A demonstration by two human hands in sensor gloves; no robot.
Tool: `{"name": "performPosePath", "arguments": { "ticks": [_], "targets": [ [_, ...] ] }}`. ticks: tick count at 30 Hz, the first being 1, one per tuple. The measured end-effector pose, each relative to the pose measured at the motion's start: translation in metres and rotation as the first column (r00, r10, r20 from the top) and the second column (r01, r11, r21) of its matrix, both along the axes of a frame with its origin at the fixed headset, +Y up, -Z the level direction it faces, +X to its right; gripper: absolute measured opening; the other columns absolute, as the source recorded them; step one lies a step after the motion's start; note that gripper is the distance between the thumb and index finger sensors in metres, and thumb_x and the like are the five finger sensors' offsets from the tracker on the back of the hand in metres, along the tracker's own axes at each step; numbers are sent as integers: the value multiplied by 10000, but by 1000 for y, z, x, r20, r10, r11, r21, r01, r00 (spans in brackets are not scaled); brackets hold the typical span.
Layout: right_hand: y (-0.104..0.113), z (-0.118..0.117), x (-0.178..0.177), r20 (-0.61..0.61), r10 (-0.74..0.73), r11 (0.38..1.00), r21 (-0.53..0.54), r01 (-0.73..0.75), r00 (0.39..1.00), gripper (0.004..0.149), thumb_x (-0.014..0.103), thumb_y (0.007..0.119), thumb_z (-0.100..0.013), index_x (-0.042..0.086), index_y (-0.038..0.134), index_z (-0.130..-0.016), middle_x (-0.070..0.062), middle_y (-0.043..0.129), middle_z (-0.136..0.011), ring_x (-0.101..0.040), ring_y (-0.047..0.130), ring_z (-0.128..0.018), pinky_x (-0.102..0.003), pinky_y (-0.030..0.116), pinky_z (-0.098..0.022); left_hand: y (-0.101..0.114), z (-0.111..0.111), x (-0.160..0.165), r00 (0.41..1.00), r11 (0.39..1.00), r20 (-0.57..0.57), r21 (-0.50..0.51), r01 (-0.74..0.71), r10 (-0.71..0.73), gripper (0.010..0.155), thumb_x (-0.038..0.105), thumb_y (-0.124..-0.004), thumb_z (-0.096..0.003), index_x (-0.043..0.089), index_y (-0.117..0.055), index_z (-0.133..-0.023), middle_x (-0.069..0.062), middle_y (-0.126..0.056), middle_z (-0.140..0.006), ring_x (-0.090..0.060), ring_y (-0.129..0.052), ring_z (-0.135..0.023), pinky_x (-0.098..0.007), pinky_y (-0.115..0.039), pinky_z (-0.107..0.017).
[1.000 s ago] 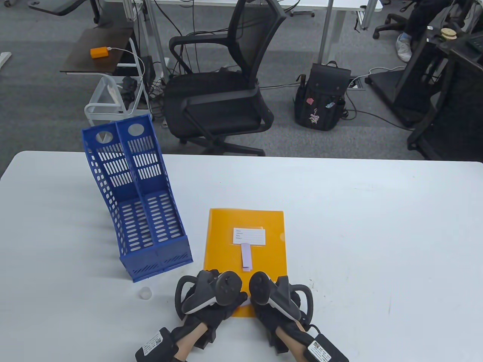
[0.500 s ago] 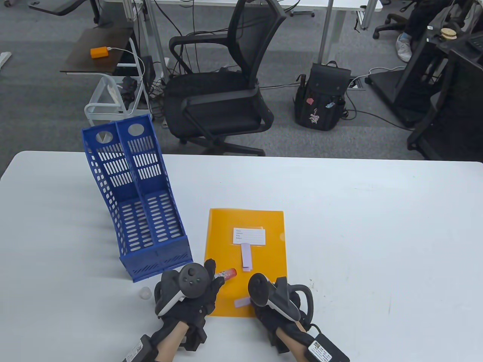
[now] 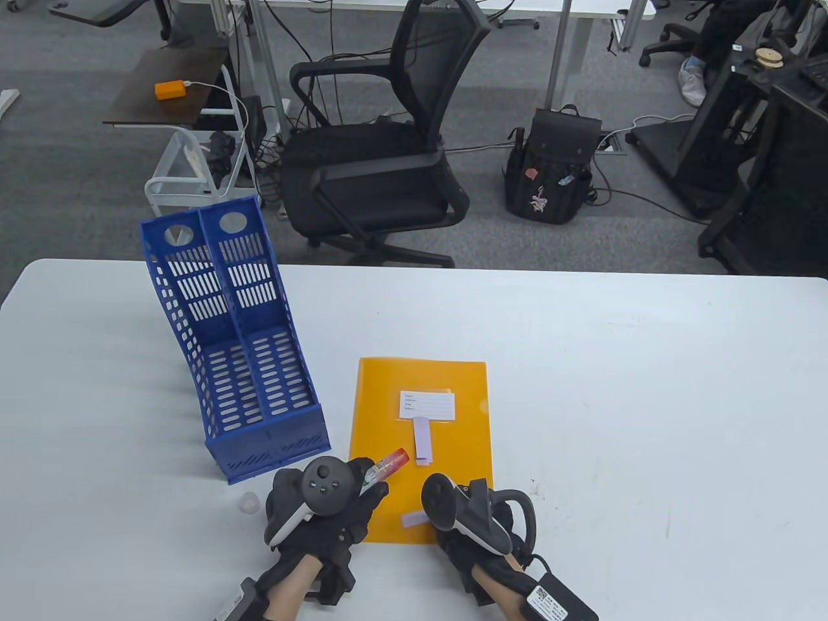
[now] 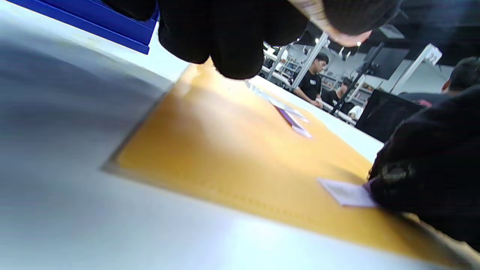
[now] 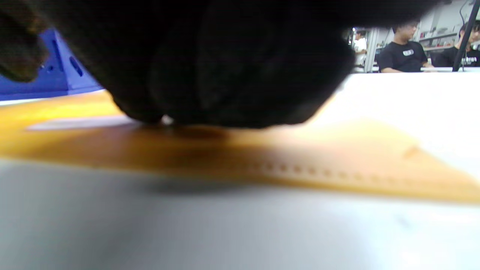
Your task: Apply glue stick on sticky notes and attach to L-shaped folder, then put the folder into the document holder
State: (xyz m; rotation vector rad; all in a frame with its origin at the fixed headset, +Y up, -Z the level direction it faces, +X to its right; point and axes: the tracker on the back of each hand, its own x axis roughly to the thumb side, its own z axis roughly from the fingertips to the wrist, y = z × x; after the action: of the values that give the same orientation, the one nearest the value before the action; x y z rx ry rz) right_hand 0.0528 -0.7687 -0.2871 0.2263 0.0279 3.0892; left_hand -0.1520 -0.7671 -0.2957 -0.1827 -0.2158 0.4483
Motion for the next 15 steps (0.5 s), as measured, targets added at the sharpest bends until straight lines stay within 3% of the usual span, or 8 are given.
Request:
{"name": "performPosePath", "arguments": {
  "ticks": [5, 15],
  "targets": [
    [0, 3, -6, -19, 44, 999, 31, -43, 999, 401, 384, 938, -413, 91, 972, -684, -119, 990, -553, -211, 1000, -213, -298, 845, -85, -5, 0, 6, 999, 998, 19, -56, 42, -41, 613, 572, -603, -484, 143, -668, -917, -145, -821, -976, -364, -711, -976, -610, -521, -718],
    [-1, 4, -5, -34, 28, 1000, 3, -28, 999, 392, 355, 901, -428, 97, 946, -720, -159, 1008, -577, -194, 997, -170, -259, 824, -30, -7, 0, 10, 999, 995, -2, -81, 53, -54, 613, 572, -582, -493, 125, -677, -901, -151, -813, -978, -370, -707, -976, -620, -506, -725]
  ]
}}
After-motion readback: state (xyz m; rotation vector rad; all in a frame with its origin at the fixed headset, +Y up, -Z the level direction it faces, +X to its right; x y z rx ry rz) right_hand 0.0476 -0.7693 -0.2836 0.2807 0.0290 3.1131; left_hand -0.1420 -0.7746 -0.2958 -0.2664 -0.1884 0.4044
